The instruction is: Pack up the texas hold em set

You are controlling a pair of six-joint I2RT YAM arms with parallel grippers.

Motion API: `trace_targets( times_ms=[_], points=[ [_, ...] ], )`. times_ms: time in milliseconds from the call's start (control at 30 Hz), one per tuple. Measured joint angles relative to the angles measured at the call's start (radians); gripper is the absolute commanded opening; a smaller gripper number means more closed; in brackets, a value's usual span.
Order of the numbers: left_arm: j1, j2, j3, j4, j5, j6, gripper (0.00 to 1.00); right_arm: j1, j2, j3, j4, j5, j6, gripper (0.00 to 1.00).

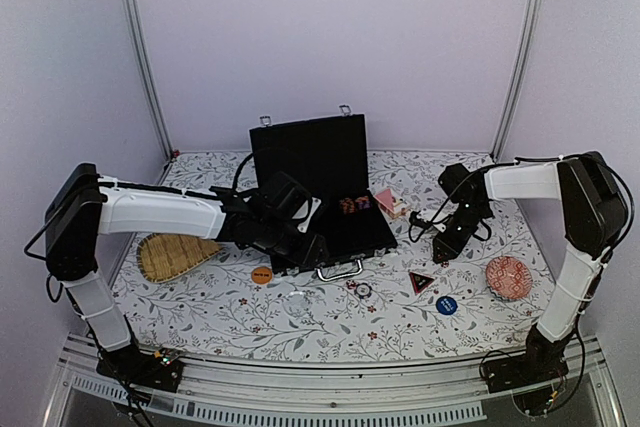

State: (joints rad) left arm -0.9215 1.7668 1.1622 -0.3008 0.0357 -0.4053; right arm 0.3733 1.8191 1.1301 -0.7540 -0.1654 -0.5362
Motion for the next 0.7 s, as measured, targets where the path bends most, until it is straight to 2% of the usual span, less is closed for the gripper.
trace_targets(
  times_ms=[67, 333, 500, 700],
  points=[
    [0.000, 0.000, 0.000, 0.001, 0.000, 0.000, 0.52, 0.000, 0.000, 0.000, -0.002, 0.000, 0.000, 0.15],
    [0.002, -0.001, -0.013, 0.010, -0.007, 0.000, 0.52, 0.008, 0.000, 0.038, -0.035, -0.008, 0.001, 0.11],
    [0.006, -0.023, -0.065, 0.010, -0.028, -0.008, 0.52, 0.034, 0.004, 0.162, -0.067, -0.027, 0.000, 0.11],
    [0.038, -0.124, -0.151, 0.011, -0.058, -0.051, 0.51, 0.100, 0.072, 0.366, -0.080, -0.053, 0.000, 0.10]
  ],
)
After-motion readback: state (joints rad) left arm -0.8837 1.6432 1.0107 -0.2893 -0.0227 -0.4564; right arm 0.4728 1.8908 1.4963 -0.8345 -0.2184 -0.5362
